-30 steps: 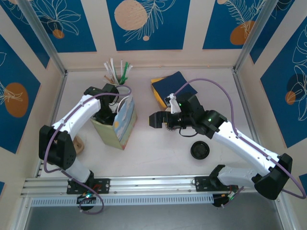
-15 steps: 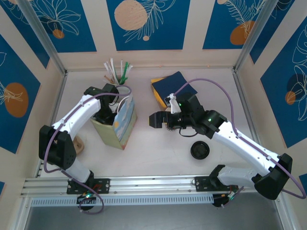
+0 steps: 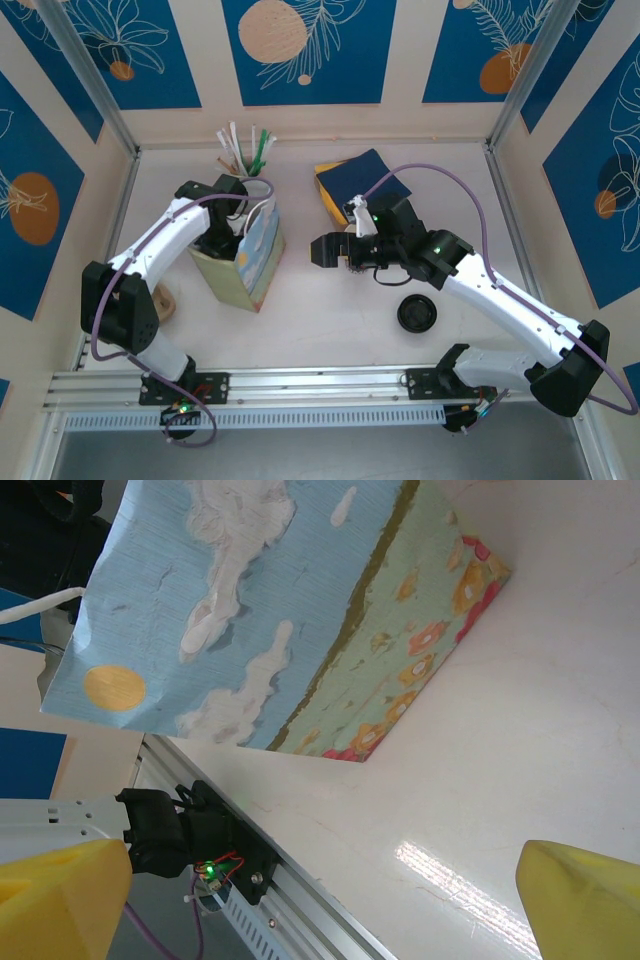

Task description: Pack the takeout coffee

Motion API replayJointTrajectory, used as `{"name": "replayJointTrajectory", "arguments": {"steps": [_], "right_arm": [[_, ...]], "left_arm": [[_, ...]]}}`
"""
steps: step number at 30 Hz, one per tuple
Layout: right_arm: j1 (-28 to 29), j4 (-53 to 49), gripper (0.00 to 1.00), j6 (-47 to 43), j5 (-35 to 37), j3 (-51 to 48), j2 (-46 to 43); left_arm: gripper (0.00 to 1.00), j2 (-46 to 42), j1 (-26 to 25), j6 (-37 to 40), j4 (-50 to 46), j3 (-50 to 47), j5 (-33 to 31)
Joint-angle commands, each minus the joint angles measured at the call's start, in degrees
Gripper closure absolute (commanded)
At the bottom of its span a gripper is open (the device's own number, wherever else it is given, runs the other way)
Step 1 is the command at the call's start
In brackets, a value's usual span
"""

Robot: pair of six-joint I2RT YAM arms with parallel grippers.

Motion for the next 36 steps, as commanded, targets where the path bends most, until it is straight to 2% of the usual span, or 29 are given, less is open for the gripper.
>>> {"name": "replayJointTrajectory", "arguments": {"steps": [1,36], "right_arm": [[0.35,0.45,0.01,0.00,-0.98,0.52,0.41],[0.37,0.71,0.01,-0.12,-1.16,0.26,0.67]], "left_arm": [[0.28,0.73,1.13,-0.69,-0.86,-0.90,-2.61],[0.28,-1.45,1.24,-1.39,-2.09,-1.16,-2.68]]}}
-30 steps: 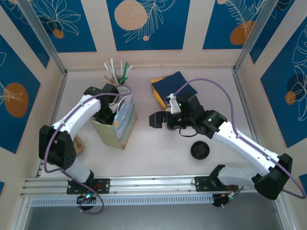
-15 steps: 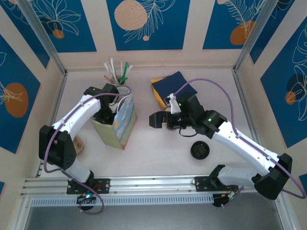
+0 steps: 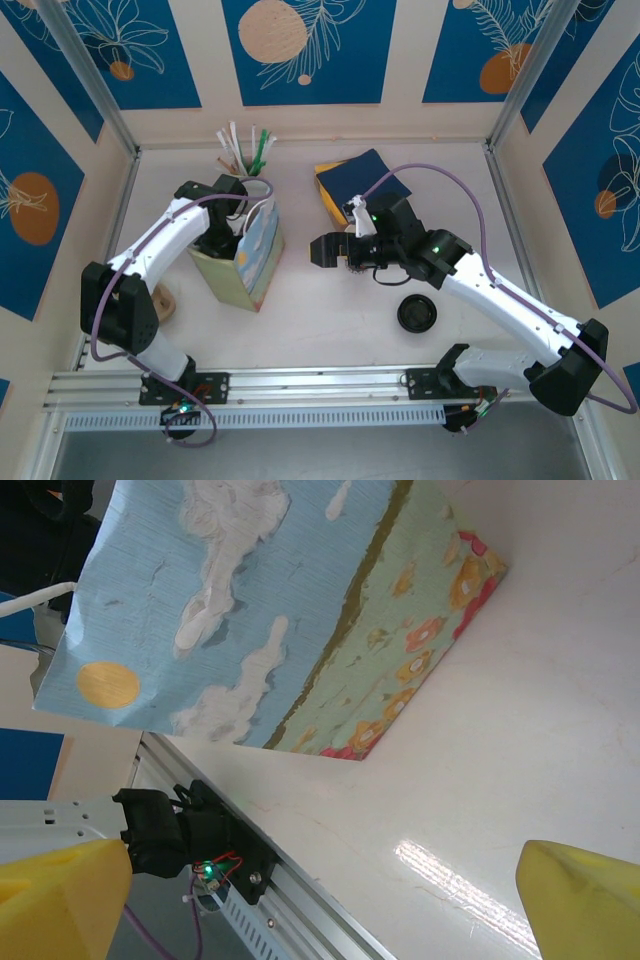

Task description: Pack the takeout coffee

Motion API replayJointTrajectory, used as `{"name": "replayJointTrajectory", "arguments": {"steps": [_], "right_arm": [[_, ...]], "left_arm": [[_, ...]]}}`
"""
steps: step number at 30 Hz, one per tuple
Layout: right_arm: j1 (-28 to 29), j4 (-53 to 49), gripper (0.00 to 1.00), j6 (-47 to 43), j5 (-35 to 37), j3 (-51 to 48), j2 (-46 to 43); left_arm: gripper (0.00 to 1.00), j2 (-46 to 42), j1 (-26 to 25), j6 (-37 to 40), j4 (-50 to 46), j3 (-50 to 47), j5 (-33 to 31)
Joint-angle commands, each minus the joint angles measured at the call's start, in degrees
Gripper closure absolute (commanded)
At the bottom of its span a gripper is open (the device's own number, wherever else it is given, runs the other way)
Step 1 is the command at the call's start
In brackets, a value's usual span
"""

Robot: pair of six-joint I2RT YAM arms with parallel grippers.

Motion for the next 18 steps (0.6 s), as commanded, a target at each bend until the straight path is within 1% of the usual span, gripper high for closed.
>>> {"name": "replayJointTrajectory", "arguments": {"steps": [1,5,10,18], "right_arm": [[0.29,0.56,0.01,-0.39,-0.97,0.30,0.28],[-0.82,-0.71,0.01,-2.16,0.24,0.89,0.06],[-3.10,-1.11,0.01,-2.95,-0.17,0.79,-0.67],[-4.53,-2.21,0.01,-4.06,0.33,0.70,-1.02]], "left_arm": [[0.28,-1.15,1.18,-1.01,-2.14,-1.06,-2.46],[0.28,-1.42,1.17,-1.03,-2.05,-1.06,-2.53],[0.28,-1.65,1.16,-1.00,-2.14,-1.32,-2.50],[0.28,-1.44,1.14,-0.96,-2.31,-0.84,-2.38]]}}
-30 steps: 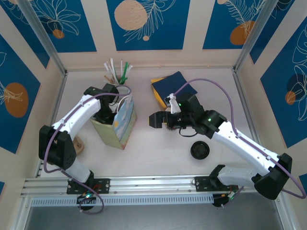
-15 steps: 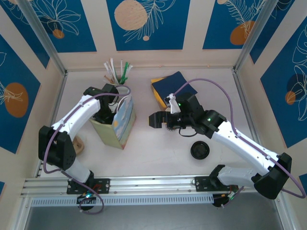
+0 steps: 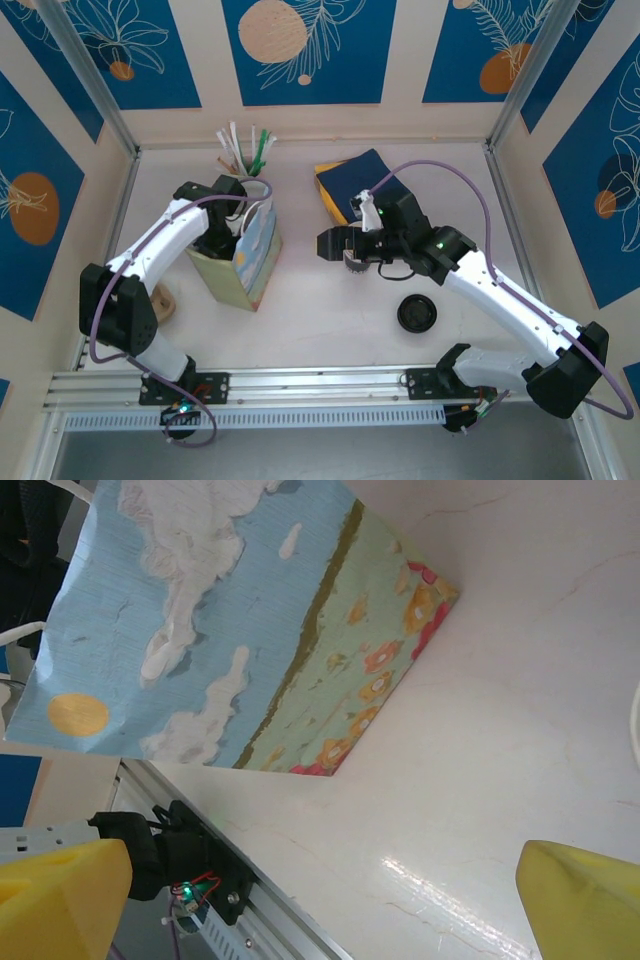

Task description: Pack the takeout coffee

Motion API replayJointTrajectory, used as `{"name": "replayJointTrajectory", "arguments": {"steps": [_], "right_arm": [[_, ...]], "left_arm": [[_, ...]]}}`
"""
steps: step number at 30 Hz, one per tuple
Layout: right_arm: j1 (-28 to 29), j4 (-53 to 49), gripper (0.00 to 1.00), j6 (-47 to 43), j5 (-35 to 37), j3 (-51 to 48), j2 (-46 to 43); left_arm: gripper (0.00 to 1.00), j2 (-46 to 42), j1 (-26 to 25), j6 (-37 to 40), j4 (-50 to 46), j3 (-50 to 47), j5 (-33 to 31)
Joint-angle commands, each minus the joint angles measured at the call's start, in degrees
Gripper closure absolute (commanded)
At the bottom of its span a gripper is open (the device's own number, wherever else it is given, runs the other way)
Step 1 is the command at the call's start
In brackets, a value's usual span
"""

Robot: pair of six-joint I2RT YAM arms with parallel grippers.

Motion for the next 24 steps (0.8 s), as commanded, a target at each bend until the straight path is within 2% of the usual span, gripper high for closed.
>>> {"name": "replayJointTrajectory", "arguments": {"steps": [1,24], "right_arm": [[-0.84,-1.56,0.01,-1.74,0.14,0.62,-1.13],[-1.76,-1.53,0.01,-1.09,-1.03,0.26,-1.62]], "left_arm": [[0.28,-0.94,1.15,-0.96,-2.14,-0.55,-1.31],[0.24,-1.12,1.15,-1.14,-2.38,-0.38,-1.07]]}}
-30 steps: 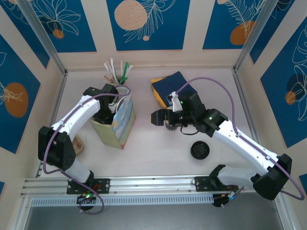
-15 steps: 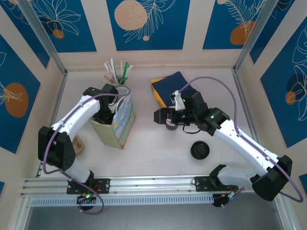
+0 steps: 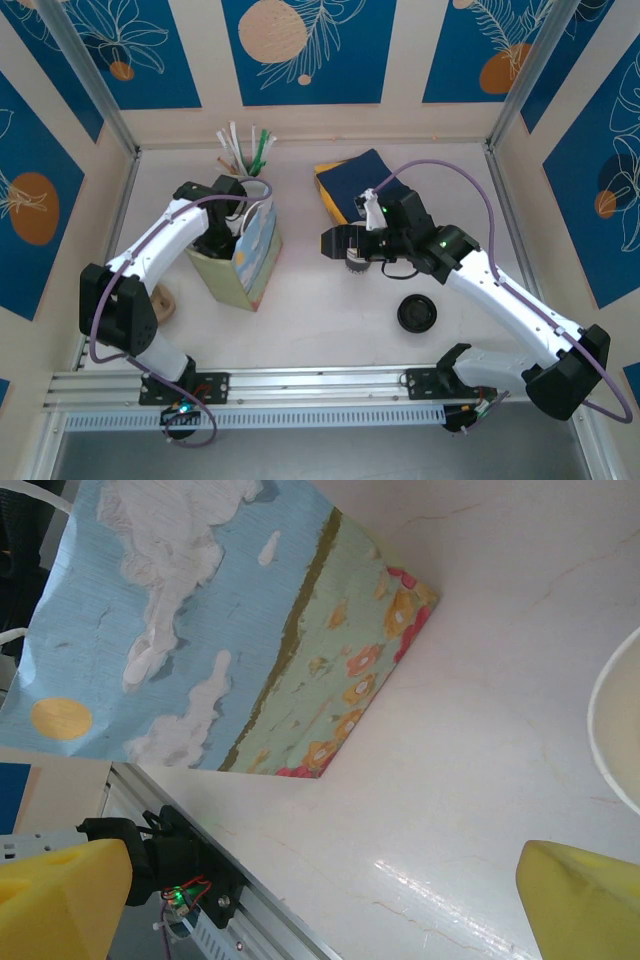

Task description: Pack the takeout coffee

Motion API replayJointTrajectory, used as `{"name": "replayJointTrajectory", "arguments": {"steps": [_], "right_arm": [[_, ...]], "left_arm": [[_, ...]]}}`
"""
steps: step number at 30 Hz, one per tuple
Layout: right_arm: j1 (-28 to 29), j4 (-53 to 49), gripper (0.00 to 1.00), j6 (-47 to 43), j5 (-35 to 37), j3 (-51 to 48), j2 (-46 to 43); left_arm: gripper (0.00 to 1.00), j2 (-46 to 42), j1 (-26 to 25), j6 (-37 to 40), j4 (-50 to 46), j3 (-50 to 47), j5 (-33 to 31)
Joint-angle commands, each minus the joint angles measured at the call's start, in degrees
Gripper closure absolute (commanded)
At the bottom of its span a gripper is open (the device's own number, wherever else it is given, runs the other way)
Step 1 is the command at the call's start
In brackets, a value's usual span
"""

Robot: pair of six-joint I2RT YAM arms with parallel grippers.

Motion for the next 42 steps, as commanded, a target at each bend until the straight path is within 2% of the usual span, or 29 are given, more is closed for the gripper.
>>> {"name": "replayJointTrajectory", "arguments": {"steps": [1,42], "right_arm": [[-0.23,-0.46,0.01,-0.27,-1.03,0.26,-1.16],[-0.22,0.43,0.01,0.37,-1.93,-0.10,-0.63]], "left_arm": [[0.23,-1.11,1.04,-1.13,-2.29,-0.46,-1.12],[0.23,-0.59,1.08,-1.09,-2.12,-0.33,-1.21]]}}
